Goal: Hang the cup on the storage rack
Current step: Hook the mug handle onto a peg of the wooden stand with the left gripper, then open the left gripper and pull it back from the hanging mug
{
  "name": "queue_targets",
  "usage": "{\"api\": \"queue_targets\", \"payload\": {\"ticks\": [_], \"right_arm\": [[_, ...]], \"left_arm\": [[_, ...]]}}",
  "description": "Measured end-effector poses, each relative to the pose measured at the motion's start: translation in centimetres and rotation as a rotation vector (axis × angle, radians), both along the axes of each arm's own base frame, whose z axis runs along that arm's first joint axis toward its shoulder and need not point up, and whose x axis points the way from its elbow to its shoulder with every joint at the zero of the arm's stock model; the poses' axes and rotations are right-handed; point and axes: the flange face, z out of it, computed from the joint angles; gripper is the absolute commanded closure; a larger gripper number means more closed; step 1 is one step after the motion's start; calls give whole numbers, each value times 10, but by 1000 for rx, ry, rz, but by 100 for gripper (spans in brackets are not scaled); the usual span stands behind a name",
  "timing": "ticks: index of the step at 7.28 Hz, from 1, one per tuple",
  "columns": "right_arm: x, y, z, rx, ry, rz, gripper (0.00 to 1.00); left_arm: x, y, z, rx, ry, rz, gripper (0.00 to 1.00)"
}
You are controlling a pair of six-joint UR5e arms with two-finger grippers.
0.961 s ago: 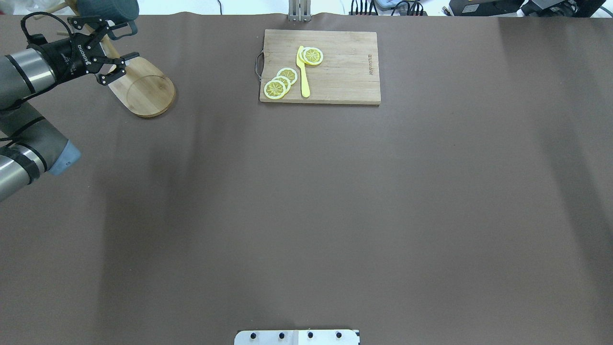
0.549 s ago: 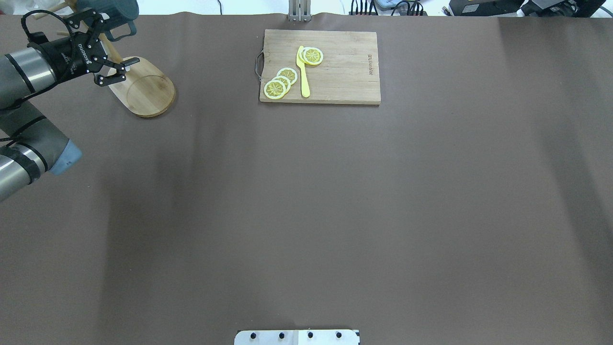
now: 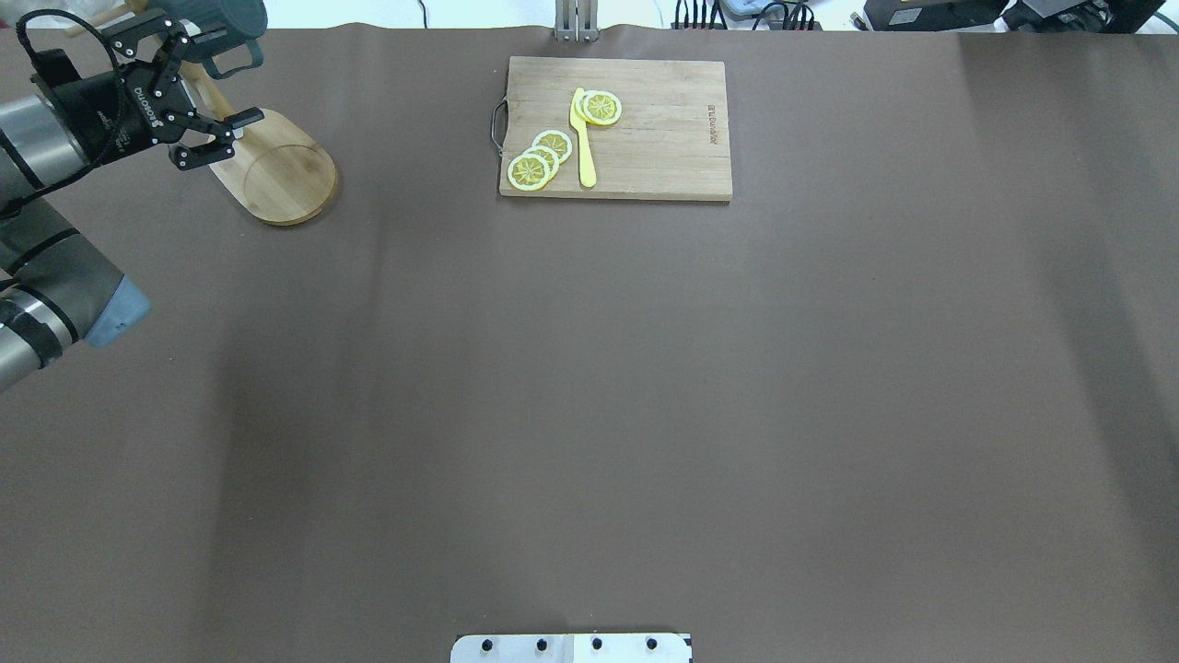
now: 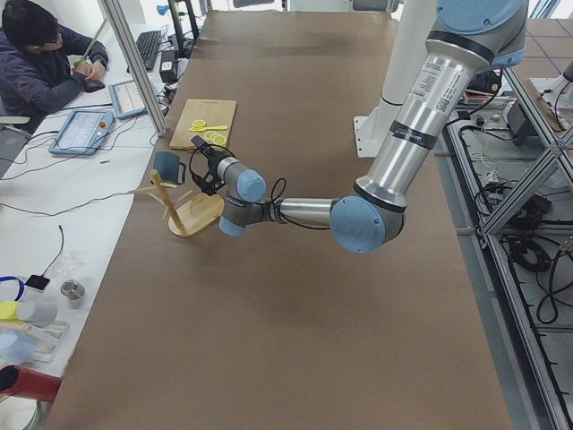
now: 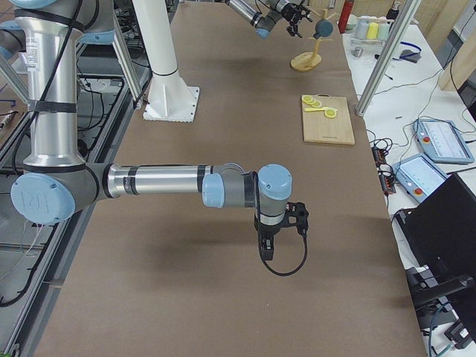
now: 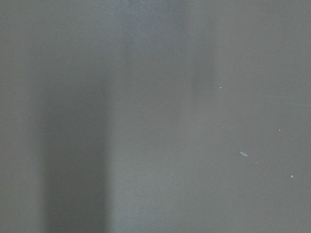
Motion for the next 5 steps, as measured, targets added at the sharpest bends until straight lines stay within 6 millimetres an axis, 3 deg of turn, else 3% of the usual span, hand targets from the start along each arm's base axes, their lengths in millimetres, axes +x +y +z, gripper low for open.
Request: {"api": "queue_targets", "payload": {"ticks": [2,5], "right_arm": [[0,1,1,-3,0,0,0],[0,2,5,-9,0,0,0]], "left_arm": [[-5,12,1,159,-142,-81,1],[-7,40,18,515,-493,-262,1]]}}
